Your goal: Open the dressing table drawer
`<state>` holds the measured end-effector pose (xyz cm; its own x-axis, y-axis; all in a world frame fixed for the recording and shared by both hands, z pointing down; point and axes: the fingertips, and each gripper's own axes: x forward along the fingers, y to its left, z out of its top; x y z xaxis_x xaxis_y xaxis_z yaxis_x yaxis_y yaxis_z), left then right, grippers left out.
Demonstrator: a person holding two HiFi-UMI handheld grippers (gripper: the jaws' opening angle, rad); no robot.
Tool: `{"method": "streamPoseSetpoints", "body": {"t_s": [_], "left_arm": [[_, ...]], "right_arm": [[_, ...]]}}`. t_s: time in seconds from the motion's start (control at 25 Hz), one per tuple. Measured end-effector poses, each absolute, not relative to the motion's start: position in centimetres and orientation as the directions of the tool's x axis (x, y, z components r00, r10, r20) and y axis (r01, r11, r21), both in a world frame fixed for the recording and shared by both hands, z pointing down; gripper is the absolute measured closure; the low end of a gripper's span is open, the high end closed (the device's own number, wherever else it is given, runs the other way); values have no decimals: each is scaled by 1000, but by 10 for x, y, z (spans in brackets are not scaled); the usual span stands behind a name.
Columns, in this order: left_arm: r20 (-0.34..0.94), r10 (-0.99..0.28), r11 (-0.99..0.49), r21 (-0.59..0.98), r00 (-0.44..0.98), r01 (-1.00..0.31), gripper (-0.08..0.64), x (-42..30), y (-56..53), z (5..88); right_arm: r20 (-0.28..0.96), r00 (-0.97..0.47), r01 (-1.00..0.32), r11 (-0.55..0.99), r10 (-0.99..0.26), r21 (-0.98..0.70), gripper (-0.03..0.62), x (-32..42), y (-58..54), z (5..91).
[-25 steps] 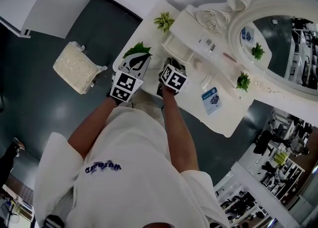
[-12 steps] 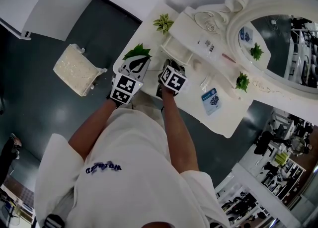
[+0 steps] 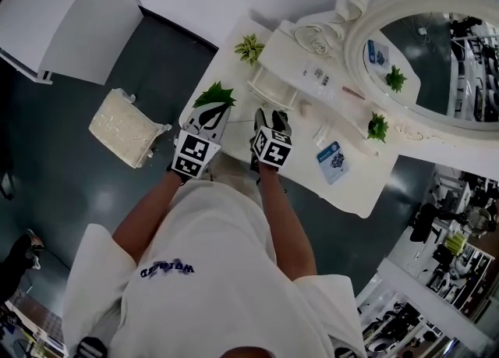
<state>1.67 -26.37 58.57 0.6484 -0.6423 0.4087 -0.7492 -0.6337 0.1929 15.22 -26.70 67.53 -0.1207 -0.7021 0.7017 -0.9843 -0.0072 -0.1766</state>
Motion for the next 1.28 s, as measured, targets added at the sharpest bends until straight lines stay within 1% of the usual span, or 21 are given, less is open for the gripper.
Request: {"method": "streamPoseSetpoints", "body": {"t_s": [0.2,0.44,0.64,0.8,0.92,1.08,1.28], "left_arm": [[392,-620,-672,182,680,-718,549,20,-247,564],[402,-529,-746,200,747,-635,549,37,-226,550],[361,-471,-800,209,805,-562,549,75,-223,528],[339,-412,-856,173,846,-487,549,114,-210,506],[295,-391,-887,131,872,-442,549,141,-198,475],[286,-432,-870,116,855,-478,549,149,-174,454],[279,-481,-844,108,831,-525,549,174,-131,435]], "right_arm": [[629,-126,-985,20,-767,-173,403,169,-226,623],[565,-38,-986,-60,-824,-154,419,202,-175,558],[508,35,-987,-111,-860,-118,420,228,-154,524],[429,81,-988,-128,-900,-81,431,248,-139,485],[374,105,-989,-138,-921,-62,431,266,-127,462],[322,103,-991,-126,-941,-52,433,288,-100,436],[281,48,-998,-58,-959,-30,442,315,-55,410]]}}
